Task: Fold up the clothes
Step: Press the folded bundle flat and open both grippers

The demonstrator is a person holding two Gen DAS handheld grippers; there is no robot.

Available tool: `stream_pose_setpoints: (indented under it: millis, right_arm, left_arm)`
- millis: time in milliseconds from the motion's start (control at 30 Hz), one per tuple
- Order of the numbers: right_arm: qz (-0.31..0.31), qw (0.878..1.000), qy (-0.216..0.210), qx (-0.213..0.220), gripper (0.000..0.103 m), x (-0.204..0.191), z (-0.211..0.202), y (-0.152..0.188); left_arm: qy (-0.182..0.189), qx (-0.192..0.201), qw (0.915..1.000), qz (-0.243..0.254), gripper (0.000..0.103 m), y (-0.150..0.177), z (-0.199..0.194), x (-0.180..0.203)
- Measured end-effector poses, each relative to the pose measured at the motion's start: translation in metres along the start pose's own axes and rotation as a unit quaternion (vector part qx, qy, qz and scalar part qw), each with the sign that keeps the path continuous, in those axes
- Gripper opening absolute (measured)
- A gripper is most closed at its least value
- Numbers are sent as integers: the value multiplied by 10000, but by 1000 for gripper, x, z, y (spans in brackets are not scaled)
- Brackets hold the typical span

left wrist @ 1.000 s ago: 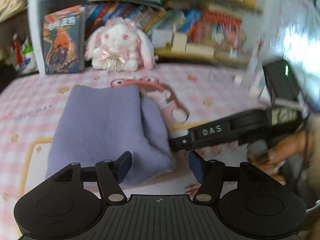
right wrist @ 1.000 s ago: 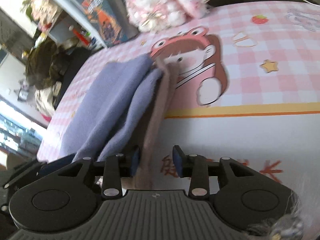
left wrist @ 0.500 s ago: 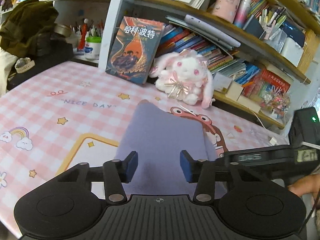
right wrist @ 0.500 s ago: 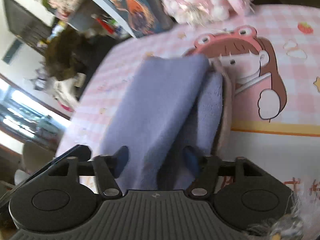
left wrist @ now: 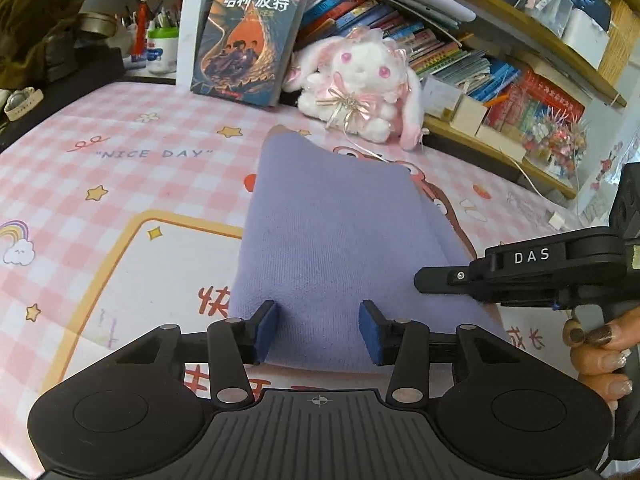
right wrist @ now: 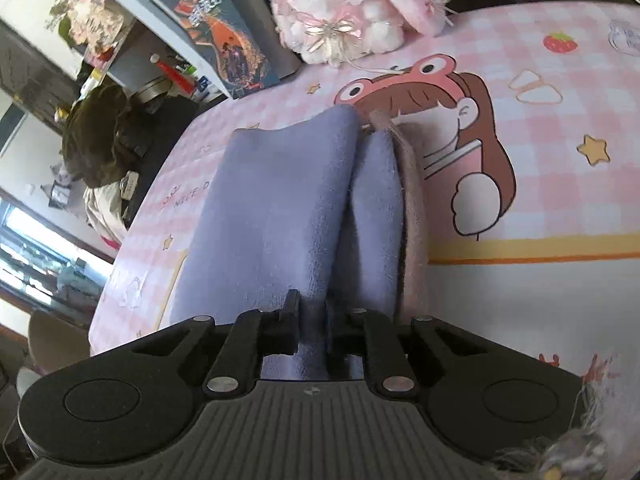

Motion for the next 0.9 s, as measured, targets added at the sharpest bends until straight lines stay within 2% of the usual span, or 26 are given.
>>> stream_pose_setpoints:
  millis: [367, 433, 533, 700, 800, 900]
  right_arm:
    - [-521, 9984, 90, 181, 19, -16, -27, 2]
    - [-632, 9976, 137, 249, 25, -17, -35, 5]
    - [-767, 9962, 231, 334, 29, -16, -46, 11]
    - [-958, 9930, 549, 428, 41, -14, -63, 23]
    - [-1048, 9896, 870, 464, 51, -11, -71, 30]
    - [-975, 9880, 1104, 459, 62, -8, -74, 37]
  left_arm:
    - [-166, 82, 9998, -14, 47, -5, -11, 2]
    - [-192, 146, 9997, -33, 47, -7, -18, 4]
    - [-195, 247, 9994, -127, 47, -8, -29, 5]
    - [-132, 349, 9990, -237, 48, -7, -43, 6]
    - [-55, 280, 9993, -239, 49, -4, -45, 6]
    - [17, 147, 9998, -142, 54, 0, -41, 6]
Point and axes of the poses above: each gripper's, at about its wrist camera, not at the fingertips, and z roughly the way its jaws point, x to its right, y to its underside, the point moved 9 cm from there along z, roughly the way its jaws point, and after that the axes turned 3 degrees about -y, right-handed, at the moved point
